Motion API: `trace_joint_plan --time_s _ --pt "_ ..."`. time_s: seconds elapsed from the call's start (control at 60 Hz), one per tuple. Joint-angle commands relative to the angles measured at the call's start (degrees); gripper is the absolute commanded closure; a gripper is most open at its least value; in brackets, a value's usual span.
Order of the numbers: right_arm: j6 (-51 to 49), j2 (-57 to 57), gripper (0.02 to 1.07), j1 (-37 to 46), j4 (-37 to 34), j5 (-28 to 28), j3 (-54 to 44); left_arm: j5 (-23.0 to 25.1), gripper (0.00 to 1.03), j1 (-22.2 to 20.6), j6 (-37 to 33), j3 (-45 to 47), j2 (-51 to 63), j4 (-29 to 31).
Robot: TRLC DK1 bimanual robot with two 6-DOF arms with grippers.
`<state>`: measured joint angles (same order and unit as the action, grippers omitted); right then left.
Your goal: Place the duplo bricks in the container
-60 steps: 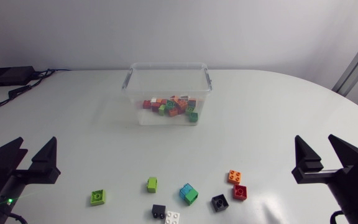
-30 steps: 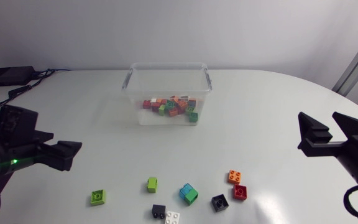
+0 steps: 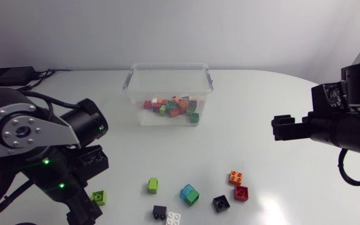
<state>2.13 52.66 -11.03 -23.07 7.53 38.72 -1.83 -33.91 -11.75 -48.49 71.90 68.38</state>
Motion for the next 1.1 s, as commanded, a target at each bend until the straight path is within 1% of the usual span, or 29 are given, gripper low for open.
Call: trace_joint_plan --time_s 0.0,0.033,0.05,0.067,0.133,0.283,0.317,0.367,0.4,0.5,0.717,0.767,0.917,0.933,1.0,1.05,1.067,1.083 --pt "-0.29 1.39 0.07 -0.66 -2.42 -3.49 1.62 -0.11 0.10 -3.09 2.61 -1.70 3.42 3.60" --pt "-0.55 1.56 0.07 -0.66 -2.68 -4.45 1.71 -0.11 0.10 -3.18 2.78 -1.78 3.78 3.78" --pt "-0.72 1.65 0.07 -0.66 -2.77 -6.21 1.80 -0.11 0.10 -3.27 3.31 -1.87 5.18 4.48" --pt "-0.72 1.92 0.07 -0.66 -2.77 -6.74 1.97 -0.11 0.10 -3.35 3.66 -2.05 5.80 5.01" --pt "-0.64 4.46 0.07 -0.66 -3.47 -6.83 3.20 -0.02 0.12 -3.53 3.93 -2.05 8.61 7.12" --pt "1.65 10.97 0.07 -2.24 -5.41 -5.60 6.63 0.07 0.13 -4.76 5.51 -1.43 13.88 7.38" --pt "2.26 12.81 0.07 -2.51 -5.58 -5.07 7.60 1.47 0.17 -5.29 6.04 -1.43 15.46 7.12" --pt "2.79 14.04 0.07 -2.60 -5.67 -4.72 8.21 2.44 0.17 -6.08 6.12 -1.52 16.61 7.12" --pt "3.23 15.10 0.07 -3.21 -5.67 -3.84 8.65 2.97 0.20 -6.52 6.30 -1.34 17.66 6.59" --pt "3.23 15.80 0.07 -3.91 -5.32 -3.40 9.18 3.85 0.20 -6.78 6.21 -0.73 20.04 5.89" --pt "3.32 18.62 0.07 -4.53 -4.79 -2.26 11.29 3.93 0.21 -6.08 6.21 0.50 25.84 4.31" --pt "3.49 19.23 0.07 -4.71 -4.70 -1.99 11.73 3.93 0.25 -6.08 6.30 0.68 26.80 4.13" --pt "3.85 22.13 0.07 -5.32 -4.62 -1.11 14.19 4.02 0.29 -6.52 7.00 0.94 29.79 3.43" --pt "3.85 22.39 0.07 -5.41 -4.53 -1.03 14.37 4.02 0.31 -6.52 7.09 1.03 30.32 3.34" --pt "3.85 23.71 0.07 -5.50 -4.35 -0.76 14.98 3.93 0.31 -7.22 7.79 1.64 30.32 3.25" --pt "3.85 24.50 0.07 -5.58 -4.00 -0.76 14.98 3.93 0.32 -6.96 7.71 2.35 30.32 2.81" --pt "3.85 24.68 0.07 -5.58 -3.82 -0.76 14.98 4.02 0.36 -6.96 7.62 2.61 30.32 2.72" --pt "3.85 24.86 0.07 -5.58 -3.82 -0.76 14.98 4.20 0.37 -6.96 7.62 2.70 30.32 2.55"
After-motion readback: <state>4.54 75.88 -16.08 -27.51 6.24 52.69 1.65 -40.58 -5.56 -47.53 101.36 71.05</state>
